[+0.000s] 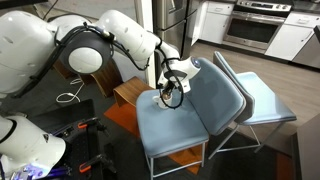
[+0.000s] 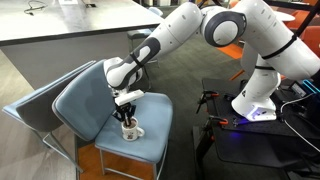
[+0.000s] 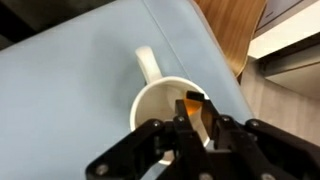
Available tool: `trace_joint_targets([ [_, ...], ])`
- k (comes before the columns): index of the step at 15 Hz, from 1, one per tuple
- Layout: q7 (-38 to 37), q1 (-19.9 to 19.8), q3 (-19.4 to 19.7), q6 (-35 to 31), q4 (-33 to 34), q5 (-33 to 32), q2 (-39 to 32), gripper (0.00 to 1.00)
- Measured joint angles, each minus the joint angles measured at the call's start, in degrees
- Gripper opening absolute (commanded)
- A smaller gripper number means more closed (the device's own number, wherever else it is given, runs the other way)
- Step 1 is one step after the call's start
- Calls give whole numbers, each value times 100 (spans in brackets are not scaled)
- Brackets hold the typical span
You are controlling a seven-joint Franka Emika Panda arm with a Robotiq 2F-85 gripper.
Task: Take the brush out of the mug and put it on the chair
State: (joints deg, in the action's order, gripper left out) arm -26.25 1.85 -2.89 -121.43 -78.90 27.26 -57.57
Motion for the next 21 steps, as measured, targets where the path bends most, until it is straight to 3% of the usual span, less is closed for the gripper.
trace_joint_targets([
  [7,-1,-39,3,0,-363,42,643,6],
  [14,-1,-95,112,-89,-1476,63,1763,6],
  [21,-143,-112,470,-378,-2570,30,2647,6],
])
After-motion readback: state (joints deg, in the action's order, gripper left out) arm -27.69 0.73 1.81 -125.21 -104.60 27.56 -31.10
